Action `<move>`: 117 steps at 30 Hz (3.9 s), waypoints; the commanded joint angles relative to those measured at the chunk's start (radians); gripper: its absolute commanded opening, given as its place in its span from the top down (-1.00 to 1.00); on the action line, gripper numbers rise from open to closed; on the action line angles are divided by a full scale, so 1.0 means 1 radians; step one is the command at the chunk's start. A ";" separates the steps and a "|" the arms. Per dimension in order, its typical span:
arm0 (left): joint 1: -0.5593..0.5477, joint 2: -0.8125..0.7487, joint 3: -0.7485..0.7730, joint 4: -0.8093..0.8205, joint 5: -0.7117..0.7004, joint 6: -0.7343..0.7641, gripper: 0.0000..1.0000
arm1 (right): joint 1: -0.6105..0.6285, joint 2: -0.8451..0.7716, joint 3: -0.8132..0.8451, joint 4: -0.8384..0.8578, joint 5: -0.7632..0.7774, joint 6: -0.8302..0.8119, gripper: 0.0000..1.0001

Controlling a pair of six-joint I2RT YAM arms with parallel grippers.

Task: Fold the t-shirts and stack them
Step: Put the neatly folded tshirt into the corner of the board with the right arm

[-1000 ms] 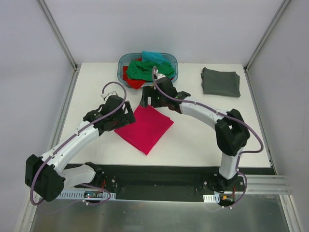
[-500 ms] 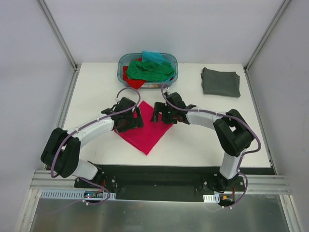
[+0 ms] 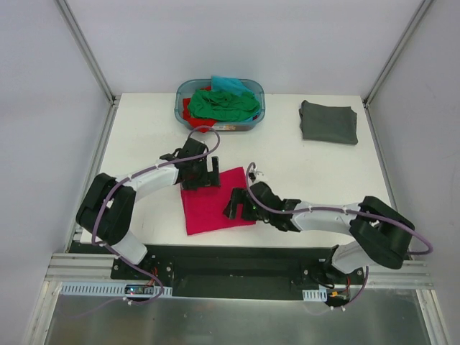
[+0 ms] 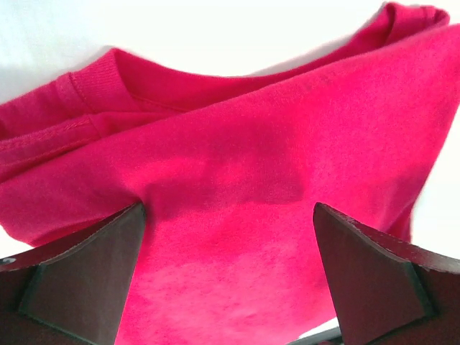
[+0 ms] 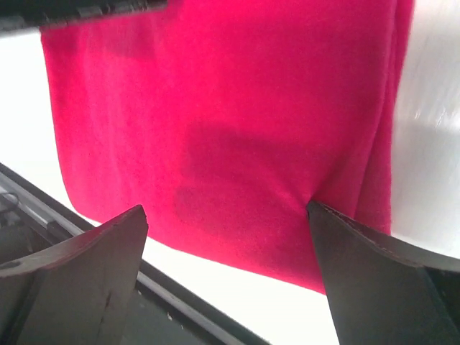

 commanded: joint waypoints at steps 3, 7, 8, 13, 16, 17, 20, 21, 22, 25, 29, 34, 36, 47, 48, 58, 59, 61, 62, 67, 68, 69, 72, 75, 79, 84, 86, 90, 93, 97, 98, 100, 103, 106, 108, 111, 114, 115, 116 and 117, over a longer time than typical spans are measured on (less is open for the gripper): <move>-0.001 -0.178 -0.035 0.032 0.181 0.037 -0.98 | 0.080 -0.140 0.104 -0.473 0.313 0.024 -0.91; -0.001 -0.407 -0.096 -0.002 0.076 0.005 -0.98 | 0.091 -0.250 0.174 -0.571 0.488 -0.042 -0.92; -0.001 -0.465 -0.115 -0.013 0.013 -0.009 -0.98 | 0.086 -0.266 0.170 -0.564 0.510 -0.044 -0.92; -0.001 -0.671 -0.201 -0.106 -0.195 -0.087 -0.98 | 0.004 -0.223 0.181 -0.490 0.372 -0.191 -0.91; -0.001 -0.743 -0.263 -0.114 -0.248 -0.123 -0.98 | -0.009 -0.139 0.246 -0.507 0.301 -0.300 -0.91; -0.001 -0.757 -0.282 -0.114 -0.244 -0.158 -0.98 | -0.010 -0.107 0.271 -0.515 0.303 -0.322 -0.92; -0.001 -0.771 -0.316 -0.108 -0.258 -0.175 -0.98 | -0.033 -0.008 0.338 -0.562 0.298 -0.326 -0.93; -0.001 -0.766 -0.316 -0.109 -0.277 -0.169 -0.98 | -0.047 0.021 0.355 -0.577 0.278 -0.317 -0.94; -0.001 -0.763 -0.319 -0.109 -0.284 -0.170 -0.98 | -0.061 0.065 0.369 -0.579 0.240 -0.317 -0.97; -0.001 -0.755 -0.343 -0.102 -0.267 -0.177 -0.98 | -0.096 0.157 0.405 -0.584 0.119 -0.303 -0.84; -0.001 -0.742 -0.373 -0.096 -0.298 -0.167 -0.98 | -0.105 0.239 0.432 -0.565 0.073 -0.302 -0.75; -0.001 -0.723 -0.371 -0.091 -0.287 -0.161 -0.98 | -0.105 0.312 0.441 -0.553 0.042 -0.273 -0.51; -0.001 -0.717 -0.371 -0.091 -0.294 -0.161 -0.98 | -0.098 0.346 0.449 -0.574 0.030 -0.264 -0.38; 0.000 -0.715 -0.385 -0.091 -0.336 -0.180 -0.98 | 0.008 0.464 0.529 -0.685 0.211 -0.208 0.66; 0.000 -0.717 -0.385 -0.091 -0.334 -0.178 -0.98 | 0.013 0.461 0.538 -0.679 0.220 -0.236 0.86; 0.000 -0.741 -0.393 -0.091 -0.345 -0.181 -0.98 | -0.009 0.398 0.701 -0.837 0.640 -0.458 0.99; 0.000 -0.740 -0.394 -0.091 -0.348 -0.181 -0.98 | -0.026 0.403 0.713 -0.852 0.662 -0.466 0.99; 0.000 -0.741 -0.396 -0.092 -0.363 -0.186 -0.98 | -0.059 0.411 0.747 -0.886 0.680 -0.466 0.99; 0.000 -0.746 -0.399 -0.094 -0.371 -0.190 -0.98 | -0.081 0.415 0.757 -0.900 0.695 -0.471 0.99; 0.000 -0.764 -0.406 -0.099 -0.403 -0.196 -0.98 | -0.180 0.444 0.832 -0.918 0.816 -0.562 0.99; 0.000 -0.769 -0.408 -0.102 -0.408 -0.196 -0.98 | -0.206 0.454 0.854 -0.918 0.841 -0.587 0.99; 0.000 -0.775 -0.408 -0.100 -0.411 -0.196 -0.98 | -0.229 0.466 0.874 -0.918 0.858 -0.607 0.99; 0.000 -0.792 -0.414 -0.102 -0.420 -0.195 -0.98 | -0.297 0.512 0.952 -0.918 0.880 -0.677 0.99; 0.002 -0.798 -0.417 -0.103 -0.440 -0.198 -0.98 | -0.352 0.567 1.038 -0.909 0.922 -0.737 0.99; 0.002 -0.786 -0.422 -0.102 -0.442 -0.212 -0.98 | -0.415 0.656 1.177 -0.886 0.947 -0.822 0.99; 0.002 -0.784 -0.414 -0.108 -0.457 -0.201 -0.98 | -0.478 0.763 1.365 -0.854 1.018 -0.973 0.99; 0.002 -0.788 -0.419 -0.109 -0.460 -0.206 -0.98 | -0.500 0.790 1.411 -0.811 1.031 -1.045 0.99; 0.002 -0.778 -0.417 -0.106 -0.456 -0.207 -0.98 | -0.539 0.816 1.458 -0.668 1.064 -1.200 0.99; 0.003 -0.769 -0.416 -0.108 -0.454 -0.209 -0.98 | -0.572 0.833 1.527 -0.648 1.059 -1.179 0.99; 0.003 -0.752 -0.414 -0.106 -0.465 -0.207 -0.98 | -0.589 0.852 1.606 -0.645 1.027 -1.141 1.00; 0.002 -0.748 -0.412 -0.106 -0.466 -0.207 -0.98 | -0.590 0.860 1.624 -0.640 1.022 -1.144 1.00; 0.003 -0.740 -0.409 -0.106 -0.466 -0.207 -0.98 | -0.592 0.883 1.673 -0.624 1.012 -1.182 1.00; 0.003 -0.729 -0.406 -0.106 -0.465 -0.207 -0.98 | -0.595 0.912 1.722 -0.582 1.028 -1.271 1.00; 0.003 -0.725 -0.406 -0.106 -0.466 -0.206 -0.98 | -0.593 0.905 1.725 -0.530 1.035 -1.346 1.00; 0.003 -0.722 -0.406 -0.106 -0.463 -0.206 -0.98 | -0.596 0.894 1.724 -0.499 1.033 -1.385 1.00; 0.003 -0.723 -0.405 -0.106 -0.463 -0.206 -0.98 | -0.599 0.879 1.748 -0.490 1.016 -1.409 1.00; 0.003 -0.723 -0.405 -0.106 -0.462 -0.207 -0.98 | -0.602 0.868 1.773 -0.489 1.013 -1.423 1.00; 0.003 -0.722 -0.405 -0.106 -0.460 -0.207 -0.98 | -0.602 0.863 1.774 -0.487 1.012 -1.425 1.00; 0.003 -0.722 -0.405 -0.108 -0.460 -0.207 -0.98 | -0.604 0.857 1.778 -0.489 1.010 -1.425 1.00; 0.003 -0.723 -0.405 -0.108 -0.459 -0.206 -0.98 | -0.604 0.856 1.784 -0.487 1.004 -1.426 1.00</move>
